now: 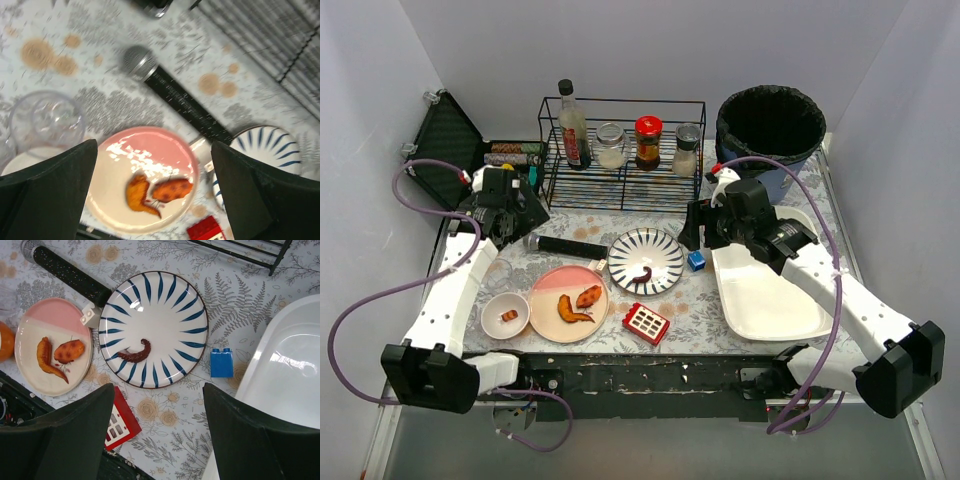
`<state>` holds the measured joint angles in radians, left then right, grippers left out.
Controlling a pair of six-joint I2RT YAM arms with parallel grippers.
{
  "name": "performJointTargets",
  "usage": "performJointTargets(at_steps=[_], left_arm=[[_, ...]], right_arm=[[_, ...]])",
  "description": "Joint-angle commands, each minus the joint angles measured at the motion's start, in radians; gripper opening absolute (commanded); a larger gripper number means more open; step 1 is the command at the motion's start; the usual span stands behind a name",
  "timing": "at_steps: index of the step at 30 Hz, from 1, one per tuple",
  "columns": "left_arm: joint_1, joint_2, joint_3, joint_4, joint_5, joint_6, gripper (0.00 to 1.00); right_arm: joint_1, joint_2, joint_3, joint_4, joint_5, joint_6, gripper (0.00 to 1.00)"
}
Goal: Clear the kitchen counter
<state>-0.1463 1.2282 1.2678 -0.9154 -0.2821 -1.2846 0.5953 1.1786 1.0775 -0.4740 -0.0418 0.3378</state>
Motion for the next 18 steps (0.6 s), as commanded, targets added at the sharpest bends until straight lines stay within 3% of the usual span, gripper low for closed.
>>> performJointTargets(at_steps=[1, 5, 12, 18], left_arm=[[-0.006, -0.11, -0.059, -0.128, -0.081, -0.076, 0.98], [-0.006, -0.095, -0.129, -0.162, -0.066, -0.108, 0.98], [-0.006, -0.098, -0.28, -0.071, -0.078, -0.131, 0.98], [-0.004, -0.029, -0.265, -0.001, -0.118, -0.102, 0.97]], right_arm=[[0.012, 0.007, 0.006, 0.077, -0.026, 0.018, 0.79], [0.015, 0.015, -0.004, 0.089, -0.038, 0.023, 0.8], [0.015, 0.01, -0.024, 0.097, -0.041, 0.021, 0.8], [0.014, 0.009, -0.027, 0.091, -0.035, 0.004, 0.8]])
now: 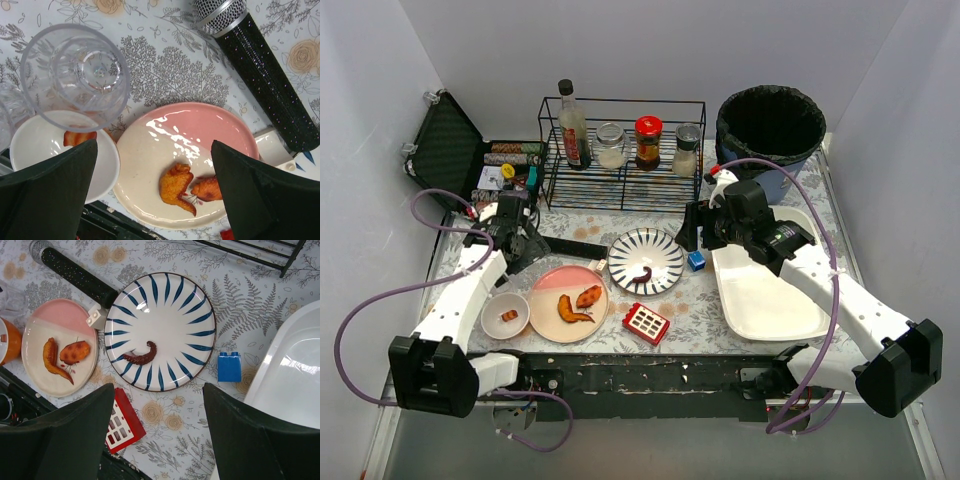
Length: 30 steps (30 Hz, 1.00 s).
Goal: Clear the kitchen counter
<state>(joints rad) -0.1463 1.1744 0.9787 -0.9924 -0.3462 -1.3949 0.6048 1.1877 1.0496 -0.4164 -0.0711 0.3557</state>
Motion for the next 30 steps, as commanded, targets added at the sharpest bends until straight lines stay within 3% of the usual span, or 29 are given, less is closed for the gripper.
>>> performJointTargets(at_steps=[1, 8, 18, 30], left_arm=[[-0.004, 0.033, 0.035, 0.087, -0.06, 0.013, 0.97], [0.011, 0.102, 0.06, 0.129, -0.105, 0.051, 0.93], [0.14, 0.116, 0.008, 0.21, -0.053, 0.108, 0.81], [0.145, 0.186, -0.028, 0.27, -0.008, 0.099, 0.69]], right_arm=[[0.006, 0.0, 0.001, 0.033, -0.004, -0.015, 0.8], [0.006, -0.013, -0.011, 0.033, 0.001, -0.012, 0.8], [0.006, -0.016, -0.007, 0.019, 0.014, -0.034, 0.8], [0.006, -0.017, -0.01, 0.021, 0.017, -0.031, 0.8]])
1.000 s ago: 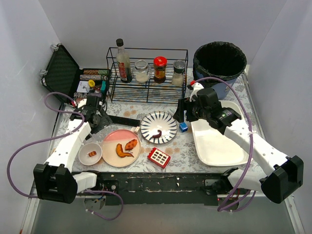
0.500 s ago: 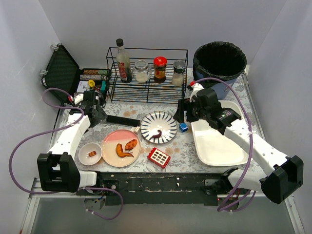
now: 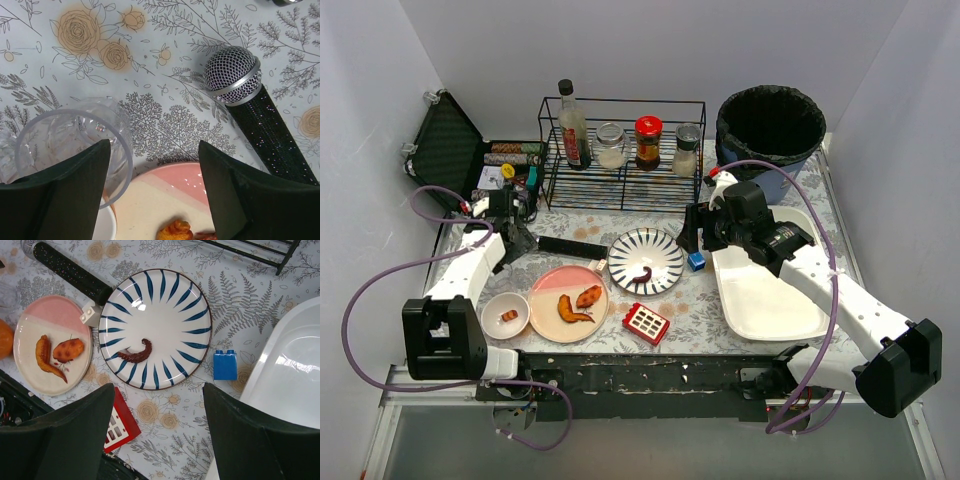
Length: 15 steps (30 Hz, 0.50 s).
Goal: Clear the kitchen counter
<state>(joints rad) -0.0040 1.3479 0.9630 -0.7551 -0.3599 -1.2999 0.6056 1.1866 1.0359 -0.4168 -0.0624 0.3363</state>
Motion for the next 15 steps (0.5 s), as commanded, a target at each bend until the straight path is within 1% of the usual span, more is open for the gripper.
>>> performJointTargets(at_steps=[1, 2, 10, 15], left_arm=[[0.002, 0.016, -0.013, 0.037, 0.006, 0.004, 0.67], [0.002, 0.017, -0.017, 0.04, 0.006, 0.007, 0.65], [0.002, 0.017, -0.032, 0.042, 0.001, 0.014, 0.3], [0.002, 0.0, -0.047, 0.043, 0.006, 0.014, 0.12]], right_arm=[[0.005, -0.018, 0.004, 0.021, 0.01, -0.011, 0.79], [0.005, -0.018, 0.001, 0.019, 0.012, -0.011, 0.8], [0.005, -0.016, 0.006, 0.015, 0.013, -0.013, 0.8], [0.005, -0.016, 0.007, 0.015, 0.012, -0.011, 0.8]])
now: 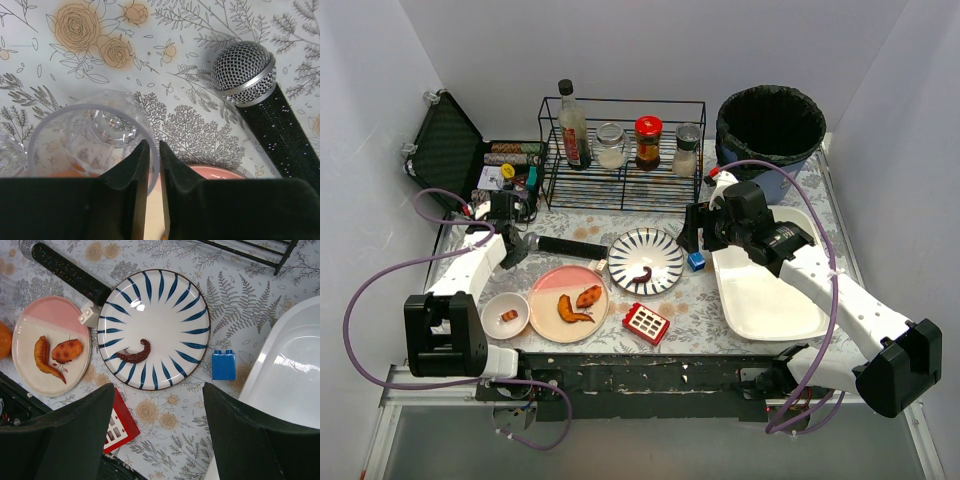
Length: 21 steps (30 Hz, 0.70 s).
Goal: Clear the kitchen counter
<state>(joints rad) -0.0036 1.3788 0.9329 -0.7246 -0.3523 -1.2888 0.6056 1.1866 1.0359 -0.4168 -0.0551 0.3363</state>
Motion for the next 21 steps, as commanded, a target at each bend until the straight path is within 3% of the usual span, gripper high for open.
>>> performJointTargets(at_steps=[1, 3, 10, 21], left_arm=[[0.002, -0.03, -0.017, 0.013, 0.004, 0.003, 0.09], [0.002, -0.027, -0.02, 0.011, 0.01, 0.005, 0.0], [0.002, -0.059, 0.006, -0.001, 0.045, 0.052, 0.0], [0.002, -0.159, 0.107, -0.002, 0.211, 0.203, 0.0]], right_arm=[[0.005, -0.016, 0.007, 0.015, 0.005, -0.011, 0.8], [0.005, -0.013, 0.009, 0.015, 0.005, -0.011, 0.8], [0.005, -0.016, 0.013, 0.01, 0.012, -0.011, 0.8], [0.005, 0.004, 0.03, 0.016, 0.009, -0.006, 0.8]])
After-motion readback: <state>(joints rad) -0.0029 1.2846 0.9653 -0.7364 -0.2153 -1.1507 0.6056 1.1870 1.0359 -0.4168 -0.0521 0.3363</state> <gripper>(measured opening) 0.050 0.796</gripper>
